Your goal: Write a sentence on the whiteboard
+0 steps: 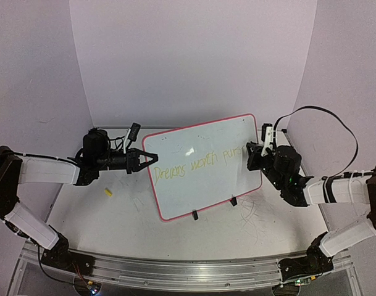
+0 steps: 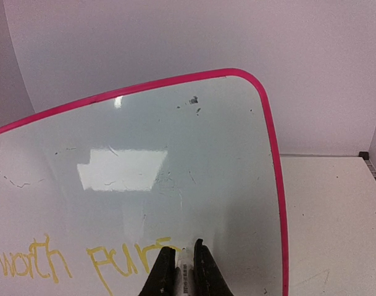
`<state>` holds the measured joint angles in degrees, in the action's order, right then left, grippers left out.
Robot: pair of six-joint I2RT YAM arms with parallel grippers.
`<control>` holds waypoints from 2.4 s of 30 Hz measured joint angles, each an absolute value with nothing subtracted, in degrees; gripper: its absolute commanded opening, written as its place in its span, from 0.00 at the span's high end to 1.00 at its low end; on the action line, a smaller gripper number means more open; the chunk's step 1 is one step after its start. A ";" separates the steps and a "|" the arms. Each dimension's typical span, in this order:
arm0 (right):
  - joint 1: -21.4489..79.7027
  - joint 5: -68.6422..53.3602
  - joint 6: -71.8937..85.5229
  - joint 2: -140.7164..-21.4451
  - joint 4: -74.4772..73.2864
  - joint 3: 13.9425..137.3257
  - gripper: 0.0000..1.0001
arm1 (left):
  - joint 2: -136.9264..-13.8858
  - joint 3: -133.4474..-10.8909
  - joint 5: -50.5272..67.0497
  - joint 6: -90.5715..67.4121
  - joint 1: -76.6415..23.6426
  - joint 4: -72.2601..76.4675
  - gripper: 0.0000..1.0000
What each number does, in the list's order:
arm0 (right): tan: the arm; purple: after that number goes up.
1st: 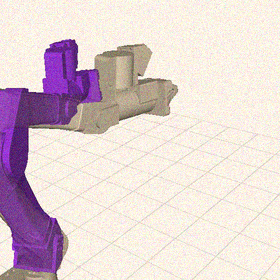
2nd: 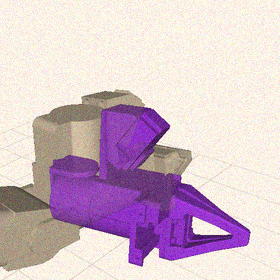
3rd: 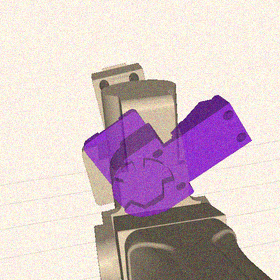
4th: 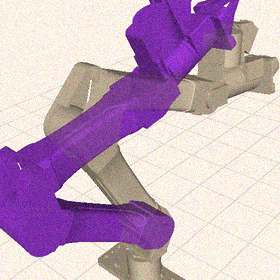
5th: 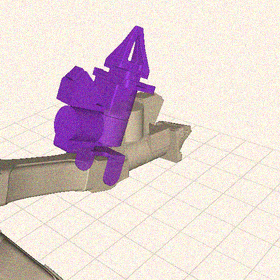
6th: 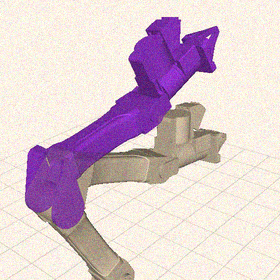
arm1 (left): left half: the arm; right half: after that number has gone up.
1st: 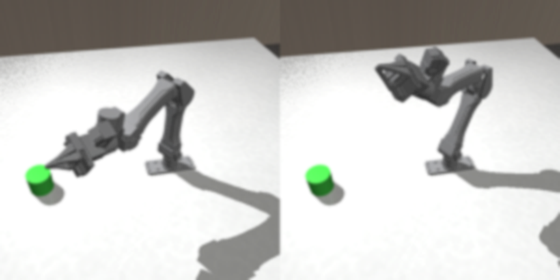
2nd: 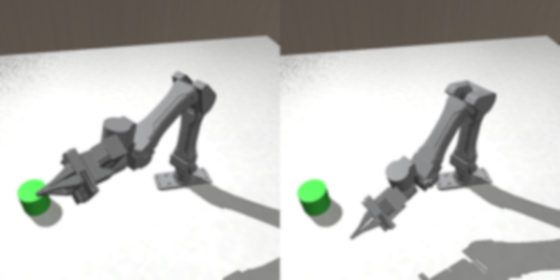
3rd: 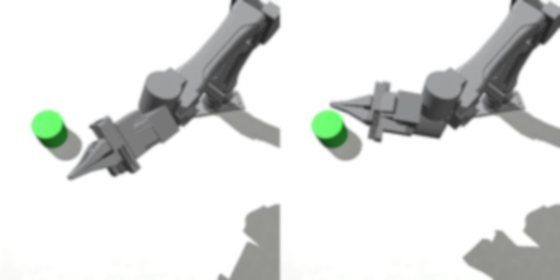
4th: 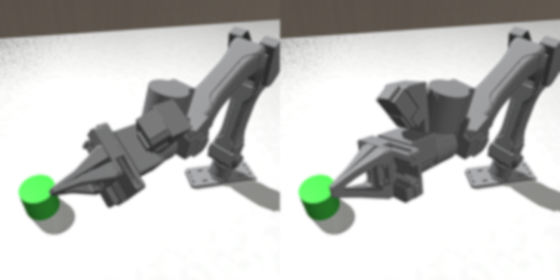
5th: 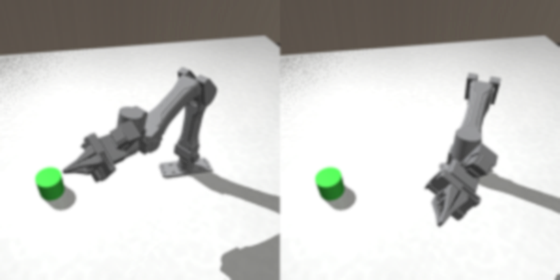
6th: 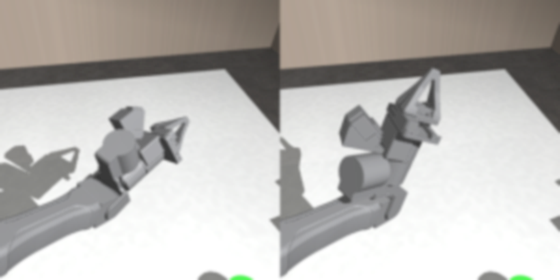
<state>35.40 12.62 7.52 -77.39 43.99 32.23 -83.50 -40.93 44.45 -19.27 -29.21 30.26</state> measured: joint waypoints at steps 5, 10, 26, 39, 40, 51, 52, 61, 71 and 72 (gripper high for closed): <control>35.40 12.74 7.30 -79.07 44.21 33.49 1.00 | -83.50 -40.93 44.45 -19.27 -29.21 30.26 1.00; 35.40 13.16 6.93 -79.73 44.40 33.89 1.00 | -83.53 -40.93 44.41 -19.33 -29.19 30.20 1.00; 35.40 13.67 7.55 -79.58 44.35 32.28 1.00 | -83.53 -40.93 44.36 -19.45 -29.19 30.13 1.00; 35.40 14.78 7.75 -79.26 44.10 30.93 1.00 | -83.53 -40.93 44.36 -19.46 -29.19 30.09 1.00; 35.40 15.05 7.70 -79.26 44.05 31.14 1.00 | -83.53 -40.93 44.36 -19.46 -29.19 30.09 1.00; 35.40 16.13 6.59 -80.13 44.33 34.77 1.00 | -83.51 -40.93 44.46 -19.30 -29.19 30.14 1.00; 35.40 16.16 6.55 -80.22 44.35 34.82 1.00 | -83.50 -40.93 44.45 -19.32 -29.19 30.13 1.00; 35.40 16.00 7.58 -79.70 44.16 32.85 1.00 | -83.50 -40.93 44.42 -19.33 -29.19 30.11 1.00; 35.40 15.99 8.45 -78.96 43.29 30.28 1.00 | -83.50 -40.93 44.40 -19.40 -29.19 30.07 1.00; 35.40 15.98 8.45 -78.88 43.25 30.30 1.00 | -83.50 -40.93 44.40 -19.40 -29.19 30.06 1.00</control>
